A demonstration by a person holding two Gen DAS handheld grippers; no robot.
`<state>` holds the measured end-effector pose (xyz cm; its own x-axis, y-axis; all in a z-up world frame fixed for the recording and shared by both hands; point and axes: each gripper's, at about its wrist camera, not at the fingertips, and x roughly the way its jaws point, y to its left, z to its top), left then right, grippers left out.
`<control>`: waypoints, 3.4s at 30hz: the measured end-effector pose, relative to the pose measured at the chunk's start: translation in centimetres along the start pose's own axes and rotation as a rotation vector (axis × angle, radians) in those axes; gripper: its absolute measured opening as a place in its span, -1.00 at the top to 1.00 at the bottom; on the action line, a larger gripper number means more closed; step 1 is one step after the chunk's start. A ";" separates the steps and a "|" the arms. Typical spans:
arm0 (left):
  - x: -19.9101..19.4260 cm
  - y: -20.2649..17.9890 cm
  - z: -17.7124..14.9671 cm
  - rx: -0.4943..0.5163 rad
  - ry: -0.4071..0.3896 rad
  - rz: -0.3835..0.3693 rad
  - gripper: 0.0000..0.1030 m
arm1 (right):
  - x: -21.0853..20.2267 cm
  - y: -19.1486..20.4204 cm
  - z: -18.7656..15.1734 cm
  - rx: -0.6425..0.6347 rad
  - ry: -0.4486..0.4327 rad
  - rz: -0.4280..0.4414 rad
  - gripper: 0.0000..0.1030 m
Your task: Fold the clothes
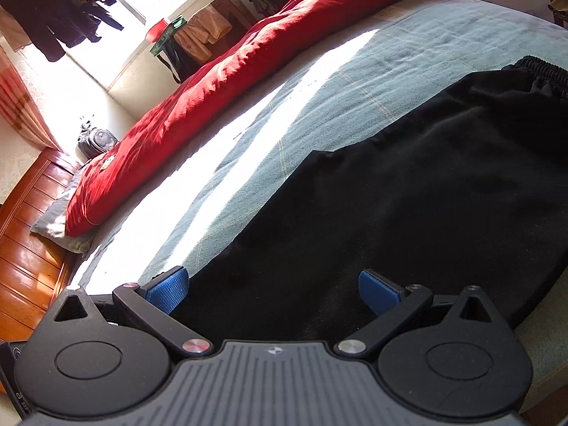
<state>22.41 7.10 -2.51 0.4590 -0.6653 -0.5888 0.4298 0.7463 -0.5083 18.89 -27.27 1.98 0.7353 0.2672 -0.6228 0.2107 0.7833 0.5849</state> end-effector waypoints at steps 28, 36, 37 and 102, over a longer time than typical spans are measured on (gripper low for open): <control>-3.3 6.3 0.8 0.024 0.052 0.036 -0.40 | 1.5 2.0 -1.2 -0.091 0.066 -0.003 -1.00; -6.1 6.9 1.5 0.026 -0.031 0.029 -0.50 | 2.4 8.7 -1.6 -0.399 0.137 0.182 -1.00; -6.4 7.1 1.6 0.033 -0.039 0.038 -0.53 | 2.6 9.9 -1.9 -0.453 0.153 0.214 -1.00; -3.0 8.9 1.4 0.081 0.070 0.134 -0.72 | 0.2 13.2 -10.0 -0.816 0.243 0.124 -1.00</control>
<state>25.90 15.68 -4.40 0.4625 -0.5548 -0.6915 0.4306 0.8224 -0.3718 15.34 -11.24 4.41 0.5441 0.4173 -0.7279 -0.4596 0.8740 0.1575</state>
